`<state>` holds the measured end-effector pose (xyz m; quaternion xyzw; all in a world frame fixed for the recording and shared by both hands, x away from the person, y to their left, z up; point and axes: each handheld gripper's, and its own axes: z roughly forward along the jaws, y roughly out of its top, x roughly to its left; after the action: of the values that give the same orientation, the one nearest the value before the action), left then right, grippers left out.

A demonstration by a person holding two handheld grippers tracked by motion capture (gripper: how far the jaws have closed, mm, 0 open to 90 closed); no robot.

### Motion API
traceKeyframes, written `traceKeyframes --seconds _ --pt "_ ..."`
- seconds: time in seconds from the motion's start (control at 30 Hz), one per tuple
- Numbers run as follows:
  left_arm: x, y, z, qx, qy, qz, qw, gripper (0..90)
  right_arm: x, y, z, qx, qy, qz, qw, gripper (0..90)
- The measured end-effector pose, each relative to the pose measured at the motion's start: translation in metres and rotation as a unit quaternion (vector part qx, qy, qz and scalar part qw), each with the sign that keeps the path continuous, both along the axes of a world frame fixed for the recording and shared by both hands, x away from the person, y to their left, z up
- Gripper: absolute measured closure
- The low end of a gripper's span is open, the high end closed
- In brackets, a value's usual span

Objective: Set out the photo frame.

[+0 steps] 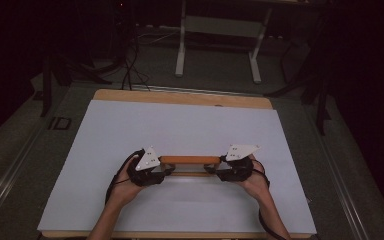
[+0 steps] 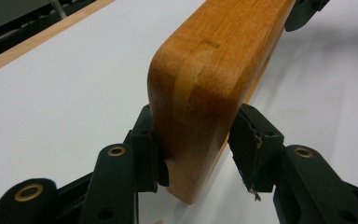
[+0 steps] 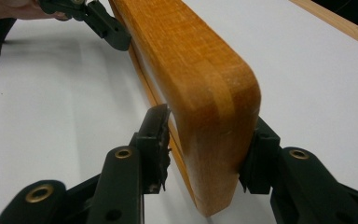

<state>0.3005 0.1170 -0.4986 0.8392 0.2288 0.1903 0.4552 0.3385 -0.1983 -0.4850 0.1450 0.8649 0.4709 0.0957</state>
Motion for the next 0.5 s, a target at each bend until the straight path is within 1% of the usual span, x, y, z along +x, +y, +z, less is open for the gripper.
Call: traceKeyframes --seconds 0.1,0.3,0.5 --pt "0.0001 0.0000 0.0000 -0.001 0.002 0.000 1.0000 56.3 0.0000 -0.0002 0.0001 0.001 0.000 0.000 1.0000 58.5" --pt "0.0019 0.0010 -0.0004 -0.014 0.015 -0.003 0.9998 56.2 0.0000 -0.0014 -0.0001 0.005 0.007 -0.001 1.0000 58.7" --pt "0.0039 0.0016 -0.0018 -0.017 0.029 -0.006 0.9994 56.1 -0.0004 -0.0016 -0.0013 0.006 0.014 -0.001 0.9999 59.1"
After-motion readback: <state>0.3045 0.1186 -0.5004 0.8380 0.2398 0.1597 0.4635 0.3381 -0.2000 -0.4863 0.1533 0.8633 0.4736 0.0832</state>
